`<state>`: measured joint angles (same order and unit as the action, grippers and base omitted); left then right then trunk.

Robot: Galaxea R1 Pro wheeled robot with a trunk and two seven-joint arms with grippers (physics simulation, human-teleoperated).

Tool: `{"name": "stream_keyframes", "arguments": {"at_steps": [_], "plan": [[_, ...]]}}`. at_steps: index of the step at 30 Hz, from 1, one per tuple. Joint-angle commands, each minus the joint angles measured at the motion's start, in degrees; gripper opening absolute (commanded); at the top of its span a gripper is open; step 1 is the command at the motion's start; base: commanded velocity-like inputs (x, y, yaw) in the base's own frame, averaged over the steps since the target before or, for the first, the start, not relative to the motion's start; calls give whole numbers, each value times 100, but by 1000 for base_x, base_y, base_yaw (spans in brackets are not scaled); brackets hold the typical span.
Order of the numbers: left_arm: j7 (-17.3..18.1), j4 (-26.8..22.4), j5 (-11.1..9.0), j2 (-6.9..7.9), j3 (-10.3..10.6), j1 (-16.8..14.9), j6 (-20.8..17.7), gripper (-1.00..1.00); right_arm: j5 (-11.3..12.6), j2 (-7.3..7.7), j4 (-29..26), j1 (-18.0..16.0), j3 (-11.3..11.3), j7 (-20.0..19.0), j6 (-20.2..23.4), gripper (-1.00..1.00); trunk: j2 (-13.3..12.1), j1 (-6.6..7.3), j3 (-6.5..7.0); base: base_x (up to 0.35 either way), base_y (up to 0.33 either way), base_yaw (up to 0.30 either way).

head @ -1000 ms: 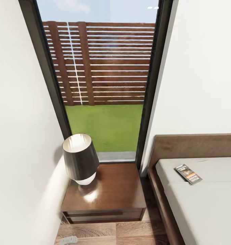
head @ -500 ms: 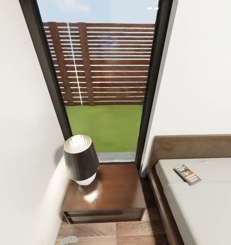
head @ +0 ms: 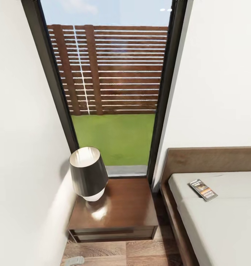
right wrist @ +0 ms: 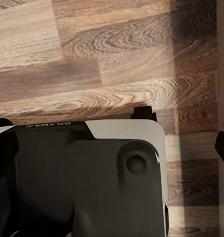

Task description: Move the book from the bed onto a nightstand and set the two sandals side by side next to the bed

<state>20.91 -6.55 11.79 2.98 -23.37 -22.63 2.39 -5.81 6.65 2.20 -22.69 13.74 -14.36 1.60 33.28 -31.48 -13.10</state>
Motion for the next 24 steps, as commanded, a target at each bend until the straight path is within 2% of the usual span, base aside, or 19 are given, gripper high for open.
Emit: {"name": "stream_keyframes", "arguments": {"at_steps": [1, 24], "plan": [[18, 5, 60, 0, -47, -5, 25, 100, -57, 3, 9, -7, 50, -14, 7, 100, -34, 21, 10, 0, 0, 0], [18, 14, 60, 0, -44, -5, 25, 100, -61, 3, 10, -7, 50, -14, 7, 100, -957, 526, 423, 0, 0, 0]]}}
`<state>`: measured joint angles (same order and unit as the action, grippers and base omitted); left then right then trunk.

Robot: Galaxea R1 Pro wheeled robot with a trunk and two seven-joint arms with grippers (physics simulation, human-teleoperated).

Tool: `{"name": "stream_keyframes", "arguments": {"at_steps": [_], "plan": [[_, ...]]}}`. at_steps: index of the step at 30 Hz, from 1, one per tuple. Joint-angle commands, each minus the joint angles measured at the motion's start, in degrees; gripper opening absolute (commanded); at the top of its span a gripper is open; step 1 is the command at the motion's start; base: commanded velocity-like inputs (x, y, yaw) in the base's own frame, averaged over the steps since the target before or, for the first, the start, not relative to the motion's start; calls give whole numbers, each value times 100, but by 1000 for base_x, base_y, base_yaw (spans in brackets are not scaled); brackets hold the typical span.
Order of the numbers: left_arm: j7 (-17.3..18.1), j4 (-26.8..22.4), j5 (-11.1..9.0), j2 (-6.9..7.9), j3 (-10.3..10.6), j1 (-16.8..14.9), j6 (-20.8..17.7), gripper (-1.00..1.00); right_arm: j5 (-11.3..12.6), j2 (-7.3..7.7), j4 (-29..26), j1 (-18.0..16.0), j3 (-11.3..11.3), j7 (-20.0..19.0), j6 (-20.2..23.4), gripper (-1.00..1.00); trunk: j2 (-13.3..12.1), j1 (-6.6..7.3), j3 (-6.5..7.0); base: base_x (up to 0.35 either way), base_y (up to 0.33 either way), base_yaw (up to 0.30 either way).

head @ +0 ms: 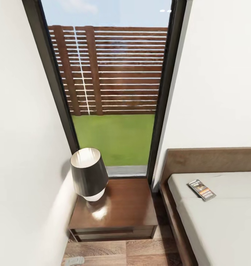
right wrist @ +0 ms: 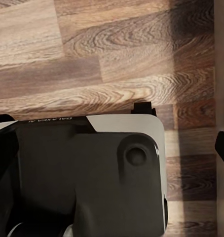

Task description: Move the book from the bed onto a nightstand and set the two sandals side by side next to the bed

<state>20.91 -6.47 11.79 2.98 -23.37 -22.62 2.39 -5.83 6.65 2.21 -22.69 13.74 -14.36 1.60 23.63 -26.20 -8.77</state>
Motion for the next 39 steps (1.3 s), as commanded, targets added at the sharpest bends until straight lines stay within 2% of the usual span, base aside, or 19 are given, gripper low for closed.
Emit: {"name": "stream_keyframes", "arguments": {"at_steps": [1, 23, 30, 39], "plan": [[18, 5, 60, 0, -45, -5, 25, 100, -59, 3, 9, -8, 50, -14, 7, 100, -31, 19, 8, 0, 0, 0], [18, 5, 60, 0, -48, -5, 25, 100, -59, 3, 14, -8, 42, -14, 7, 100, -71, 41, 25, 0, 0, 0], [68, 37, 25, 1, -40, 49, -51, 100, 165, 1, 241, 47, 45, 212, -218, 100, -71, 41, 25, 0, 0, 0], [75, 32, 25, -8, -39, 56, -62, 100, 455, 3, 245, 60, 42, 501, -484, 100, -71, 41, 25, 0, 0, 0]]}}
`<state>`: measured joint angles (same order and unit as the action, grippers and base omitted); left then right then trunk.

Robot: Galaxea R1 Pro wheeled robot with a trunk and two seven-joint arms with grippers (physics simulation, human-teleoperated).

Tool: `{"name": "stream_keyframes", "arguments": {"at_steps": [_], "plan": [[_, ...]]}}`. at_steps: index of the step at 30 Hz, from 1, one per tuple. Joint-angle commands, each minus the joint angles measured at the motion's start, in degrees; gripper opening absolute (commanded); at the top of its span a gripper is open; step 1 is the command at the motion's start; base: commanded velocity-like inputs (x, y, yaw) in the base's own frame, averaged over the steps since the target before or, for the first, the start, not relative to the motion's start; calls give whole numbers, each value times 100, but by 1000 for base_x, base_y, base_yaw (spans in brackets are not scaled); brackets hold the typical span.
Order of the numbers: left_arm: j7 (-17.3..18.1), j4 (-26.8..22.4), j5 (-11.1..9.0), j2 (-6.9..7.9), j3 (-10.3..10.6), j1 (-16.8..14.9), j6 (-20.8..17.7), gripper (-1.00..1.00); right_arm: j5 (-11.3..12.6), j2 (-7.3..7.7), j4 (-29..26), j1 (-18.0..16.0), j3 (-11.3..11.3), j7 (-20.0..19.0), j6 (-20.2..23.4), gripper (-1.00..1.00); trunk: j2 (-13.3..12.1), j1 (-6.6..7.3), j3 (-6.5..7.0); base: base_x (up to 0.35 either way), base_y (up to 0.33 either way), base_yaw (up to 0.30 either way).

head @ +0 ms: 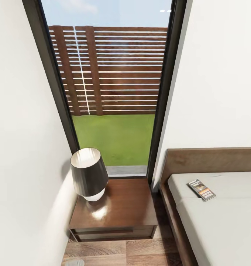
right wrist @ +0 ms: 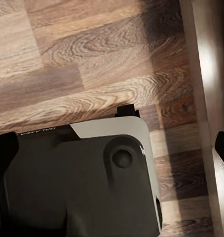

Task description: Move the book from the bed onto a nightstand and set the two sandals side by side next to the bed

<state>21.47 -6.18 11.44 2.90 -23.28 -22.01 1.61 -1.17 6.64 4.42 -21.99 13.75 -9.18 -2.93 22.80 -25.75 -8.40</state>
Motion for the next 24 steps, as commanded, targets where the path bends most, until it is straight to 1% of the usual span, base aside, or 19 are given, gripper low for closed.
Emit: {"name": "stream_keyframes", "arguments": {"at_steps": [1, 12, 14, 15, 24], "plan": [[18, 3, 60, 0, -47, -5, 16, 100, 22, 4, 24, -11, 41, 15, -31, 100, 12, -3, -12, 0, 0, 0], [30, 3, 60, 0, -48, -5, 24, 100, 376, 4, 24, -9, 45, 368, -32, 100, 12, -3, -12, 0, 0, 0], [31, 3, 60, 0, -48, -5, 22, 100, 394, 4, 24, -8, 47, 432, -32, 100, 12, -3, -12, 0, 0, 0], [32, 3, 60, 0, -47, -5, 21, 100, 393, 4, 24, -8, 48, 1067, -32, 100, 12, -3, -12, 0, 0, 0], [33, -11, 60, 0, -45, -5, 24, 100, 392, 4, 24, -9, 48, 1068, -32, 100, 12, -3, -12, 21, 0, 0]]}}
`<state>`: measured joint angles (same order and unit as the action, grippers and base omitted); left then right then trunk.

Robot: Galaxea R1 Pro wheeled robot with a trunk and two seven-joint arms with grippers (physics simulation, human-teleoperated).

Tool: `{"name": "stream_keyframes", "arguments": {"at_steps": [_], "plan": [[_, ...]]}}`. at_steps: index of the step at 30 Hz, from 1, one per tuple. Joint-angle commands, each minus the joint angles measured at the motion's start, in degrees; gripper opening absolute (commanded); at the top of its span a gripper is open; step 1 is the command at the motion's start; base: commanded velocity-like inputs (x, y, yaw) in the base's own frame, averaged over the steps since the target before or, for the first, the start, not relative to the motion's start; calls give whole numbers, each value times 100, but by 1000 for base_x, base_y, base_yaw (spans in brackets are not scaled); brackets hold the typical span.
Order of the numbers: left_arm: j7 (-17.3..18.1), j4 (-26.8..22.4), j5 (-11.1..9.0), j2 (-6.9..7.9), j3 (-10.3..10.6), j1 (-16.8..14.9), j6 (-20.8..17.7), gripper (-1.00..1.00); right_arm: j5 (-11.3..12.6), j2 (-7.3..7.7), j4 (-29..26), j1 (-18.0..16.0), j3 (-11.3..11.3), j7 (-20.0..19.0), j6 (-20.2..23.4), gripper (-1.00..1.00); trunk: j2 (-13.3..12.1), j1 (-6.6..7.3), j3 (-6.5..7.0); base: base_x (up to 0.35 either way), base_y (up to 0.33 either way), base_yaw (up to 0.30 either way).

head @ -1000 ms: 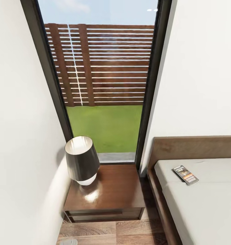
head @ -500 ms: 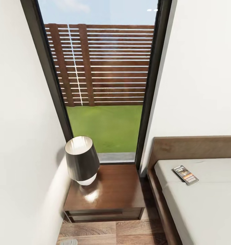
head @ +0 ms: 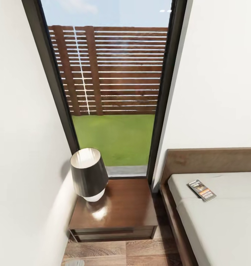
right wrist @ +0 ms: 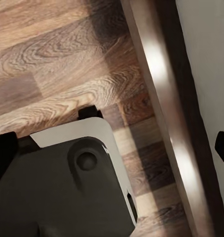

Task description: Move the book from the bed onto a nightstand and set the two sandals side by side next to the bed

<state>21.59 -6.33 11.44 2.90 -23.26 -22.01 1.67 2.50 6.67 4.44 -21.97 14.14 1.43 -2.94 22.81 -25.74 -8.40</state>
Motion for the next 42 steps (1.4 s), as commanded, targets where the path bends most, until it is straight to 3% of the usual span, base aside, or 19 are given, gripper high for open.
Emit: {"name": "stream_keyframes", "arguments": {"at_steps": [1, 22, 42], "plan": [[20, 3, 60, 0, -47, -5, 17, 100, 25, 1, 22, -10, 8, 7, -31, 100, 11, -5, -11, 169, 0, 0], [20, 0, 60, 0, -47, -5, 17, 100, 23, -7, 22, -9, 1, 6, -31, 100, 11, -5, -11, 310, 0, 0], [20, 0, 60, 0, -47, -5, 17, 100, 21, -7, 22, -11, 2, -25, -28, 100, 11, -5, -11, 20, 0, -34]]}}
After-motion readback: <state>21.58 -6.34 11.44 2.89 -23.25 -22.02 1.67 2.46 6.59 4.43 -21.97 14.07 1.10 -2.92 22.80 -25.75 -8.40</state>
